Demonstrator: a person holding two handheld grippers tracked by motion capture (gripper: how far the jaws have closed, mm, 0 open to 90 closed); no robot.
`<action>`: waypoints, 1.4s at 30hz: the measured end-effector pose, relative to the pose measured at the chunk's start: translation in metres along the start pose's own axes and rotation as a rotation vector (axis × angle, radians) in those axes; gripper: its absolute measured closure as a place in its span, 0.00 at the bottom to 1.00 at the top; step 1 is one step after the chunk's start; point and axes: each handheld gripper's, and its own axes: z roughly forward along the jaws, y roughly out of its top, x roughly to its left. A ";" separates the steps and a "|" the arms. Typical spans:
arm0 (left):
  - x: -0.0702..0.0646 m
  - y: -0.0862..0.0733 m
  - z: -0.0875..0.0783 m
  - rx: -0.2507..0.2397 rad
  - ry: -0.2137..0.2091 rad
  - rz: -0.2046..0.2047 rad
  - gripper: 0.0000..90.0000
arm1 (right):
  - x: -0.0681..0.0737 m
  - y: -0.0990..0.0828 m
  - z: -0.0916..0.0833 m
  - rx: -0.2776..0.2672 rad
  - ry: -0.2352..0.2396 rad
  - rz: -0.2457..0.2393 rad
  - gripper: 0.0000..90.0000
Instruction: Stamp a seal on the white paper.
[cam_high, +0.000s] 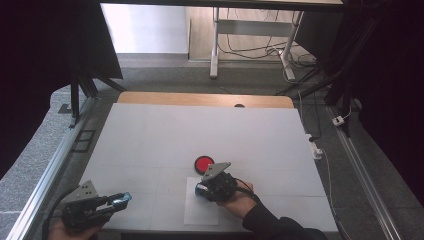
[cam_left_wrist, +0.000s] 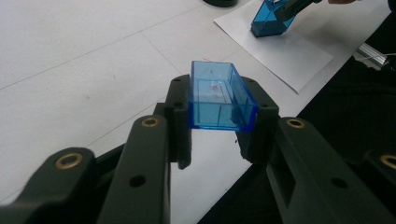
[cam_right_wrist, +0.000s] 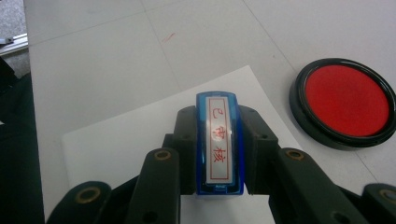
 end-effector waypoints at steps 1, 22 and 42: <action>0.000 0.000 0.000 0.000 0.000 0.000 0.76 | -0.001 0.000 0.000 0.004 0.001 0.002 0.79; 0.000 0.001 0.001 0.008 0.001 -0.002 0.76 | 0.004 -0.001 0.001 0.000 -0.022 -0.010 0.79; 0.000 0.001 0.001 0.007 0.001 -0.005 0.76 | 0.000 -0.002 0.002 -0.005 -0.005 0.011 0.79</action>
